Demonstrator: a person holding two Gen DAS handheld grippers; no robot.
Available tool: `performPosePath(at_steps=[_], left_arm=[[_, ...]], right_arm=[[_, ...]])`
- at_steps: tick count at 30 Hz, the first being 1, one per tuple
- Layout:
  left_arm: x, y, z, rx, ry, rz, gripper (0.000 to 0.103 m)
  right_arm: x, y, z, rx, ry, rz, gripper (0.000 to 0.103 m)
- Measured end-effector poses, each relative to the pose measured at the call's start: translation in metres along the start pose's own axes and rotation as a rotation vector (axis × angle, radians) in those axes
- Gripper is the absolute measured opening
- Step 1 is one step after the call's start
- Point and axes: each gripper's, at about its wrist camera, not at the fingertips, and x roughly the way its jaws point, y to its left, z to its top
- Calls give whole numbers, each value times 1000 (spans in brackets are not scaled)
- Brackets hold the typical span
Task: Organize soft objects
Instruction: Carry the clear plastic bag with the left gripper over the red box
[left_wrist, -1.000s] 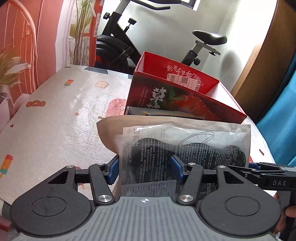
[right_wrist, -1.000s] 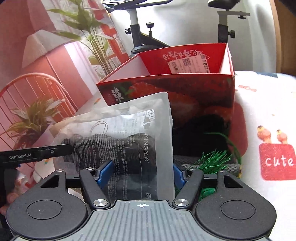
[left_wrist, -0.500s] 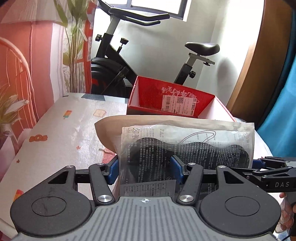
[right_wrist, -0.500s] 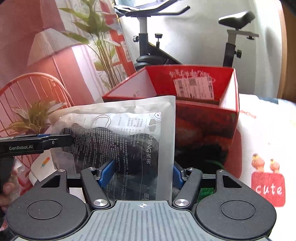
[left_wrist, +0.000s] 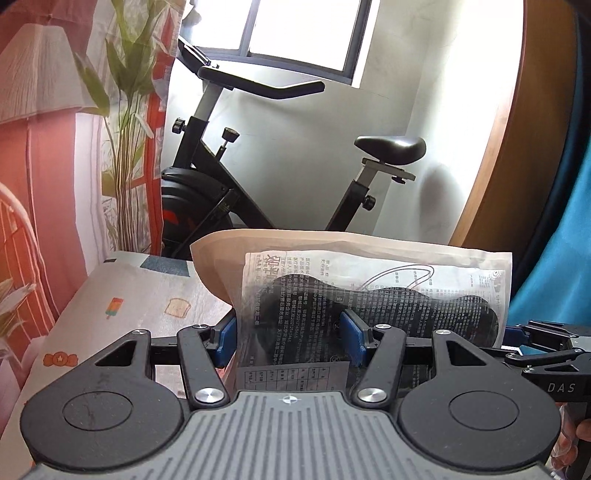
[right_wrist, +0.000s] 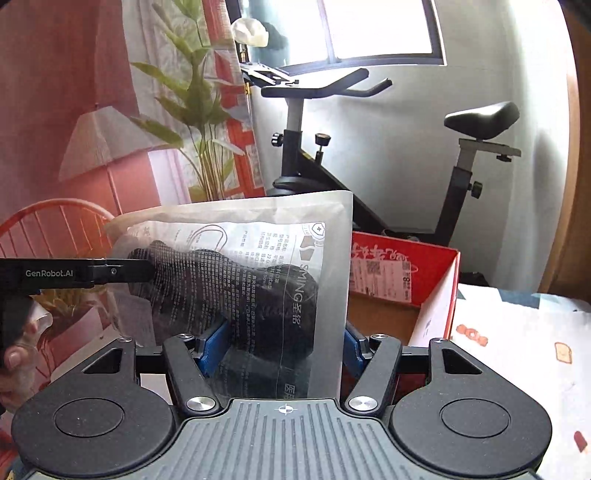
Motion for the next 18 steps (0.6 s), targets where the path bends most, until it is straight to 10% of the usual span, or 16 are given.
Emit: performPosePath(at_steps=[18], left_arm=[[88, -6, 58, 25, -4, -35, 60]], right_arm=[[66, -51, 49, -62, -69, -107, 58]])
